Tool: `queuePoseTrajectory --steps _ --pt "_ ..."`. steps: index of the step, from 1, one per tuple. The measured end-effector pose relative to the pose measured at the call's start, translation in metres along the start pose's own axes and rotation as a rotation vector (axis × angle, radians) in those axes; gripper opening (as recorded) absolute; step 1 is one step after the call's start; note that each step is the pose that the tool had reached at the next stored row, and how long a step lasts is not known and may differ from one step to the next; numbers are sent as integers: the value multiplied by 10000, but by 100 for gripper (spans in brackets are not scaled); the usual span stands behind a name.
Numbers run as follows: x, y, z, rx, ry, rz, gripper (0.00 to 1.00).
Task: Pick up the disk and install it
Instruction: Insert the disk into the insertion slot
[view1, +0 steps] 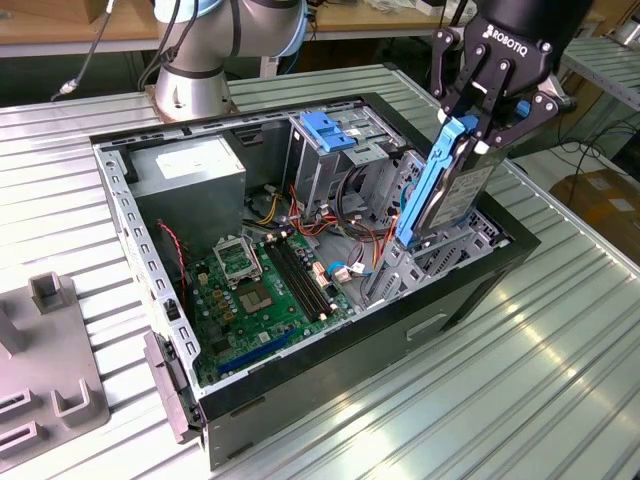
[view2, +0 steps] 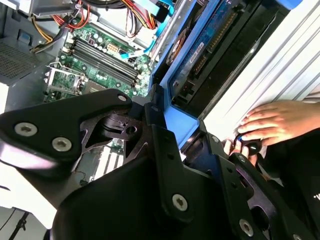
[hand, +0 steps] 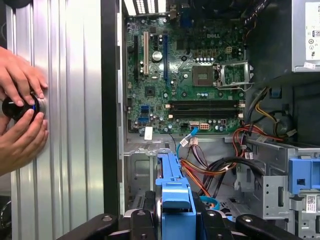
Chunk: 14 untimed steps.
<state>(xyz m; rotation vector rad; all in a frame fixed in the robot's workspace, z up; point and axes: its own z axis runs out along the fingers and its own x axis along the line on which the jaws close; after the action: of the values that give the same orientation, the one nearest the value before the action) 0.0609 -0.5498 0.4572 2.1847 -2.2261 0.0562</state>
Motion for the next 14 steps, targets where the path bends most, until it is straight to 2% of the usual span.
queuePoseTrajectory --steps 4,14 --pt "-2 -13 28 33 4 290 37" --pt "-7 -29 119 39 12 293 37"
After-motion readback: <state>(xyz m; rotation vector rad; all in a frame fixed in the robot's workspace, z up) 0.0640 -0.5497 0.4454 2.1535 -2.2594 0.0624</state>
